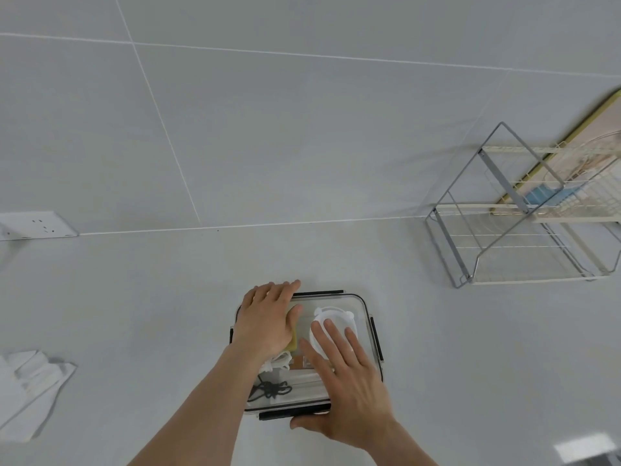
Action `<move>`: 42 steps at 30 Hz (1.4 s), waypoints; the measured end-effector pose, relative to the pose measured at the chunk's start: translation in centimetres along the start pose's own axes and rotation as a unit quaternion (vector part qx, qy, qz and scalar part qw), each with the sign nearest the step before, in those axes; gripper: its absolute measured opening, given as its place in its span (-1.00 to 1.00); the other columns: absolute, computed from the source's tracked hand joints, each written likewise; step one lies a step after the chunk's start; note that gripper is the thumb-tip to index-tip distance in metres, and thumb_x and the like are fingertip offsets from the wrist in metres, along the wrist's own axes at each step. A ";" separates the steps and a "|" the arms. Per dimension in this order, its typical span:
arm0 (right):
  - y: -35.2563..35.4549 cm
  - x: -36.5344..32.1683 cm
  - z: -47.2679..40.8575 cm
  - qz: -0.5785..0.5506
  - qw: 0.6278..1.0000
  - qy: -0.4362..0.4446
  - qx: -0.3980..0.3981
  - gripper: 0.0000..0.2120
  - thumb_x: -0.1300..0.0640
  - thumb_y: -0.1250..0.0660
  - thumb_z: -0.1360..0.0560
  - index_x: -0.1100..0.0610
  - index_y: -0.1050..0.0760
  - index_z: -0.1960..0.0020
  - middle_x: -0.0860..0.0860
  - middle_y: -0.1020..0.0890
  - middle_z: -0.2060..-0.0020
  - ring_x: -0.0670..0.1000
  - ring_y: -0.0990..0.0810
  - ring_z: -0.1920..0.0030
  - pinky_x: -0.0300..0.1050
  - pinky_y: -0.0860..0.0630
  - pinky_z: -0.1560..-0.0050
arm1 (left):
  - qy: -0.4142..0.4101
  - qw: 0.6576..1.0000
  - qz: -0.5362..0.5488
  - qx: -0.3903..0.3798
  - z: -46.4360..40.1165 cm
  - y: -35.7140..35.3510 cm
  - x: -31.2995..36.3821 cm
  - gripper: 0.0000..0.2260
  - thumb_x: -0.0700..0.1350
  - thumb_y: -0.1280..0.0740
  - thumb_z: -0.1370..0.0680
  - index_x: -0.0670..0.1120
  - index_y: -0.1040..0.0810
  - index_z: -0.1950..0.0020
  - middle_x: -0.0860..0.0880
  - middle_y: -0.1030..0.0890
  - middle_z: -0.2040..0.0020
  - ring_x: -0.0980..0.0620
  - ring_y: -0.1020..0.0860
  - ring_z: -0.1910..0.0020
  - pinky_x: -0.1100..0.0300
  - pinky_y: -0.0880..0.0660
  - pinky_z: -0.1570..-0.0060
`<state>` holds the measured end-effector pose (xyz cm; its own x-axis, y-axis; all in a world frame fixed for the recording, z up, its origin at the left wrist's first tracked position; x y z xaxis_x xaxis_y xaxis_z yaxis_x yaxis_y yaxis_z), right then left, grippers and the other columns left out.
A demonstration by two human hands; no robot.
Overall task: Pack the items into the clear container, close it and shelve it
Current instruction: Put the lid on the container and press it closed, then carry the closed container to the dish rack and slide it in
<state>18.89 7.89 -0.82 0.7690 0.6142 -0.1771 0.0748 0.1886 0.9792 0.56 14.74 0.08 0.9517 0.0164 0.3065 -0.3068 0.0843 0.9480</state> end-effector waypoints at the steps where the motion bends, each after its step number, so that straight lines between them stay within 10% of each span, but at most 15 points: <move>1: 0.0 -0.1 -0.1 0.004 1.000 -0.001 0.000 0.10 -0.66 -0.07 -0.32 -0.03 0.04 -0.65 0.02 0.05 -0.66 0.12 0.11 -0.65 0.22 -0.01 -0.54 | -0.002 1.000 -0.016 0.003 0.0 -0.2 0.2 -0.57 0.13 0.02 -0.64 0.14 -0.17 -0.52 0.08 -0.41 -0.43 -0.05 -0.30 -0.40 -0.01 -0.17 -0.42; 14: 0.5 -0.2 -0.2 0.032 0.999 0.001 -0.007 0.04 -0.61 -0.11 -0.36 -0.04 0.00 -0.64 0.04 -0.01 -0.66 0.14 0.11 -0.65 0.22 0.00 -0.52 | 0.010 0.999 -0.047 0.005 -0.3 -0.6 0.3 -0.61 0.12 0.11 -0.59 0.14 -0.29 -0.36 0.06 -0.51 -0.20 -0.07 -0.40 -0.18 -0.01 -0.28 -0.26; 22: 2.8 2.0 0.3 -0.164 0.954 -0.137 0.211 -0.24 -0.39 -0.25 -0.51 0.01 -0.29 -0.56 -0.01 -0.24 -0.61 0.01 -0.10 -0.63 0.08 -0.09 -0.61 | 0.076 0.991 0.080 0.076 2.4 1.2 -1.8 -0.50 0.22 -0.06 -0.59 0.16 -0.13 -0.52 0.02 -0.30 -0.49 -0.07 -0.17 -0.48 -0.10 0.03 -0.51; 26: 2.3 4.7 0.3 -0.372 0.837 -0.371 0.154 -0.12 -0.43 -0.27 -0.43 -0.12 -0.06 -0.62 -0.09 -0.15 -0.62 -0.03 -0.11 -0.61 0.05 -0.18 -0.55 | 0.225 0.931 0.275 0.085 6.3 0.2 -4.4 -0.38 0.20 -0.30 -0.53 0.18 -0.13 -0.53 -0.07 -0.20 -0.53 -0.13 -0.20 -0.47 -0.16 -0.19 -0.42; 31: 0.2 5.4 0.9 -0.590 0.674 -0.436 0.090 -0.29 -0.16 -0.50 -0.43 -0.09 -0.34 -0.51 -0.10 -0.53 -0.36 0.01 -0.49 -0.36 -0.04 -0.37 -0.31 | 0.341 0.735 0.585 0.028 9.3 -1.4 -4.8 -0.33 0.08 -0.42 -0.51 0.17 -0.12 -0.50 -0.07 -0.31 -0.48 -0.06 -0.38 -0.38 -0.07 -0.32 -0.36; 37: 1.0 5.0 1.2 -0.626 0.627 -0.450 0.116 -0.48 0.05 -0.54 -0.43 -0.07 -0.46 -0.34 -0.09 -0.64 -0.11 -0.07 -0.61 -0.10 -0.05 -0.49 -0.11 | 0.359 0.694 0.623 0.028 9.7 -1.2 -3.3 -0.54 -0.15 -0.43 -0.51 0.07 -0.30 -0.31 -0.11 -0.56 -0.20 -0.09 -0.55 -0.12 -0.08 -0.45 -0.21; 42: 3.4 4.9 0.5 -0.629 0.627 -0.439 0.136 -0.51 0.14 -0.49 -0.45 -0.08 -0.46 -0.33 -0.04 -0.62 -0.18 0.05 -0.57 -0.20 0.16 -0.45 -0.37 | 0.352 0.696 0.624 0.039 8.4 1.3 -2.7 -0.58 -0.22 -0.37 -0.51 0.02 -0.23 -0.22 -0.24 -0.58 -0.08 -0.11 -0.57 0.01 0.03 -0.47 0.08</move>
<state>23.27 11.17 1.70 0.0376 -0.5709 -0.8202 0.9864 -0.1101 0.1219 -2.52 6.46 1.20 -0.2962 0.5140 0.8050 -0.8730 -0.4875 -0.0099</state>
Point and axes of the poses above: each hand's wrist, its own z-axis away from the middle knuckle, its own y-axis out of the back of the hand, x = y × z, the point moved 3 cm from there along -z, towards the middle knuckle
